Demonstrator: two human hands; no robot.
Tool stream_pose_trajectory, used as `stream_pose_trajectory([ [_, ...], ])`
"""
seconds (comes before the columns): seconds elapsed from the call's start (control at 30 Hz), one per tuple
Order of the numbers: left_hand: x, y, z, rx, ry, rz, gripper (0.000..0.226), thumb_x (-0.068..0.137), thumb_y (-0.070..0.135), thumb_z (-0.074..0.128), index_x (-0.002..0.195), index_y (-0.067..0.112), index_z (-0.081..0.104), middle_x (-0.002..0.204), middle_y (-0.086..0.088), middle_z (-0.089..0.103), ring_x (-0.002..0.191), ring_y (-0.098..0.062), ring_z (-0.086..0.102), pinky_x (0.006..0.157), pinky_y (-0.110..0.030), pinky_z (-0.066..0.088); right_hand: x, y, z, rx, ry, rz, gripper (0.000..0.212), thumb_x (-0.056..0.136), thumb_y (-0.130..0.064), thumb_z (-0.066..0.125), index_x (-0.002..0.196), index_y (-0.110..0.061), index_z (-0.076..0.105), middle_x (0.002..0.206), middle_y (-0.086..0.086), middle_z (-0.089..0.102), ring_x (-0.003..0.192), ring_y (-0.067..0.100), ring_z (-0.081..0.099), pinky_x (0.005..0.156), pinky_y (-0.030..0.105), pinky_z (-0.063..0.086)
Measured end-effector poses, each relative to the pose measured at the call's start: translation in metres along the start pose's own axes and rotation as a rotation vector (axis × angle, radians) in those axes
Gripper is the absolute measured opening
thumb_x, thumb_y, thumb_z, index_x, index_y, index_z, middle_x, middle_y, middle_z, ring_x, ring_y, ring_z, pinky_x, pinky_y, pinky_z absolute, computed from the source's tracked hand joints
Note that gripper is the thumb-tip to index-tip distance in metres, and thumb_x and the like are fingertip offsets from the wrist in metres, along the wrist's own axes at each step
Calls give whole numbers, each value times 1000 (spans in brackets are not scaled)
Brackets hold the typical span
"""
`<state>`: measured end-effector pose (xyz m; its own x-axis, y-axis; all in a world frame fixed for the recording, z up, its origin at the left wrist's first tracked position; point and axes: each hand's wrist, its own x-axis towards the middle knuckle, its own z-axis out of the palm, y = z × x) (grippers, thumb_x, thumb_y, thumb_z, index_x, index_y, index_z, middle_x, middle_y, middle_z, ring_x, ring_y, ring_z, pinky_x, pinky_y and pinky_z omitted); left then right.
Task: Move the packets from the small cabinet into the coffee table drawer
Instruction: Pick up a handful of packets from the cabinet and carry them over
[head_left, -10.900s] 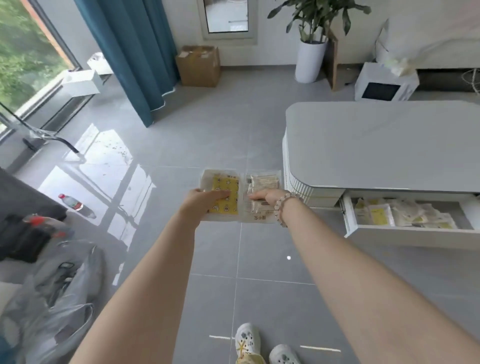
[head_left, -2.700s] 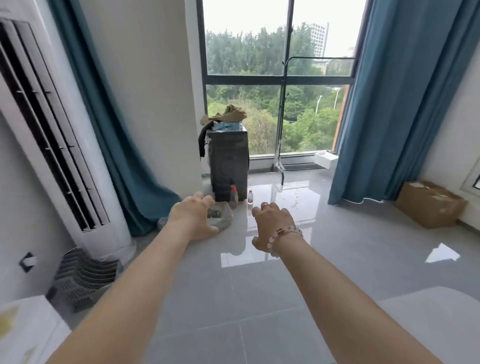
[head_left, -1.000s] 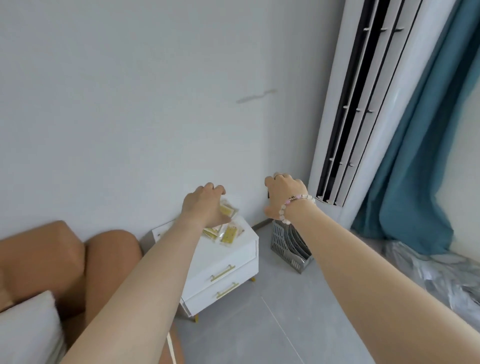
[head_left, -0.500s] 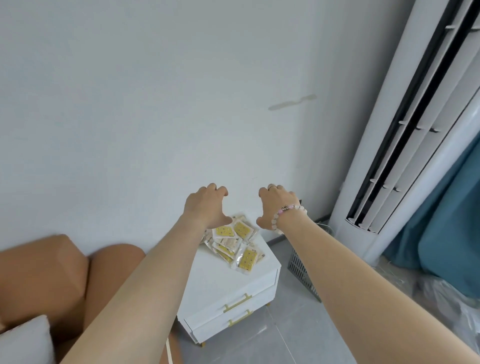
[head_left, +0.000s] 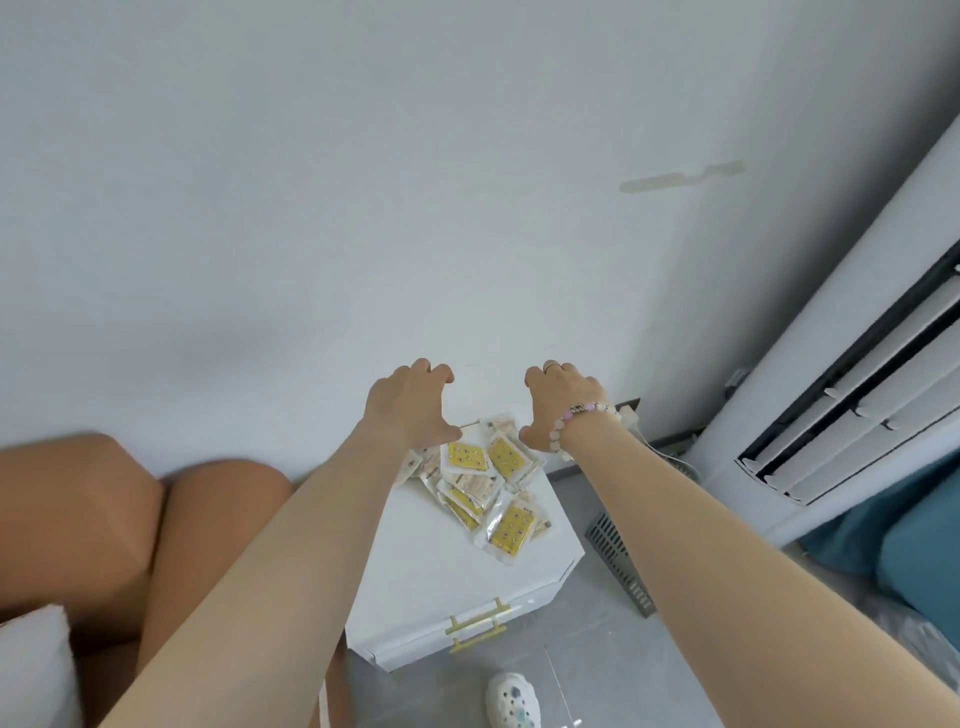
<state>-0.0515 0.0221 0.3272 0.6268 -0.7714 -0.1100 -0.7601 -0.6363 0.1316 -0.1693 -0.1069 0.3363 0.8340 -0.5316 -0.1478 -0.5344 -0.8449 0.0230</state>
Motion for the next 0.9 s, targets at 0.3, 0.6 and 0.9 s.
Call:
stream_pose_trajectory([
  [0.3, 69, -40, 16, 15, -65, -192, 68, 79, 44, 63, 139, 26, 36, 126, 2, 45, 115, -18, 48, 84, -27, 38, 112, -9, 22, 11, -67, -171, 50, 87, -36, 55, 130, -15, 41, 127, 3, 45, 119, 18, 44, 85, 27, 40],
  [0.6, 123, -60, 67, -31, -186, -312, 66, 81, 38, 62, 139, 25, 34, 126, 1, 44, 116, -20, 47, 80, -28, 36, 187, 6, 72, 3, -228, -201, 48, 87, -31, 53, 130, -15, 40, 129, 3, 44, 119, 18, 44, 84, 28, 41],
  [0.9, 129, -81, 152, -76, -368, -388, 65, 84, 41, 60, 140, 21, 35, 128, -3, 46, 120, -24, 46, 89, -34, 41, 200, 5, 161, -30, -439, -171, 51, 88, -36, 55, 132, -17, 38, 131, 3, 43, 122, 19, 42, 87, 28, 42],
])
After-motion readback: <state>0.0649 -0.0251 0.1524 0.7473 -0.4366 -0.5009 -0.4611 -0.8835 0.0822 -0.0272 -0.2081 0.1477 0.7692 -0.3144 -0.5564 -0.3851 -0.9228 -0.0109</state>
